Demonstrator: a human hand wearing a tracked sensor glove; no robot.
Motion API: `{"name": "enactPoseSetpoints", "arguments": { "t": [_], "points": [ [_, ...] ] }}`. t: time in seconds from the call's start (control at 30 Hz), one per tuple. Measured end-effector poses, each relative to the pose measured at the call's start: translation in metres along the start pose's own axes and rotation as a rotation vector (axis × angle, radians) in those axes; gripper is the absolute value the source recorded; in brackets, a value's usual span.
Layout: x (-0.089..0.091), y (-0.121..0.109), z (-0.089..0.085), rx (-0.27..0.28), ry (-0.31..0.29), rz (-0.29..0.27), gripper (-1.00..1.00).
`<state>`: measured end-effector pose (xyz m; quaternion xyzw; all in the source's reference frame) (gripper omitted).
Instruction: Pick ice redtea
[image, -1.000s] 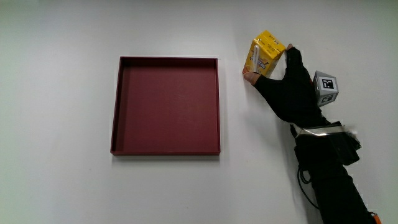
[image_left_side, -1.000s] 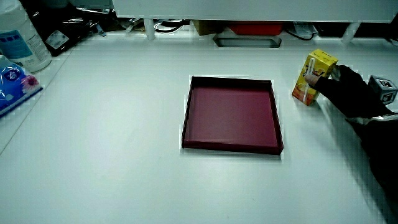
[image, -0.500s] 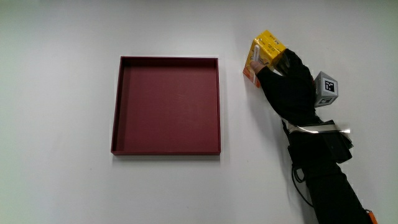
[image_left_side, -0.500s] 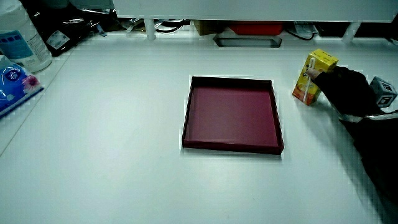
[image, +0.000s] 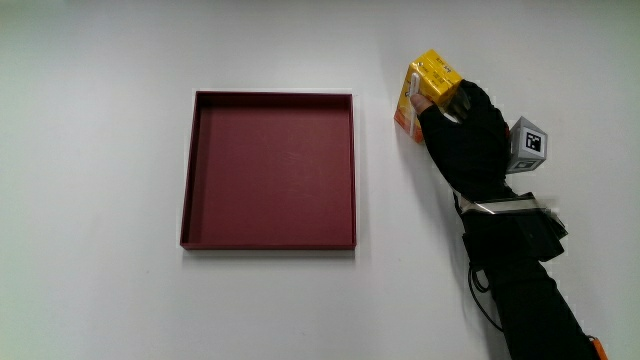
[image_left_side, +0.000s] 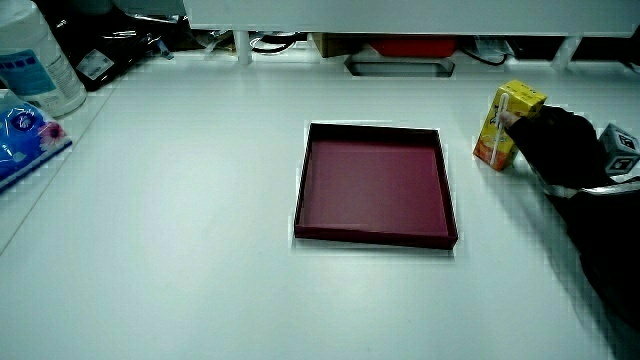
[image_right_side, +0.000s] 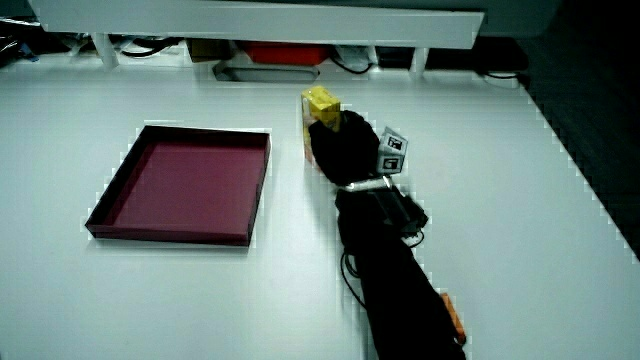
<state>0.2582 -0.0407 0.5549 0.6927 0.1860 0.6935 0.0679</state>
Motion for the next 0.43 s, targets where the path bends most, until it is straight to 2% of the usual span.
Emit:
{"name": "enactPoseSetpoints", "arguments": {
  "t": [0.1, 0.13, 0.37, 0.43],
  "points": [
    [-0.005, -0.002, -0.002, -0.012, -0.002, 0.019, 1.00],
    [-0.005, -0.002, -0.001, -0.008, -0.023, 0.027, 1.00],
    [-0.025, -0.008, -0.017, -0.095, 0.017, 0.080, 1.00],
    [-0.032, -0.011, -0.025, -0.125, 0.029, 0.114, 1.00]
  ]
}}
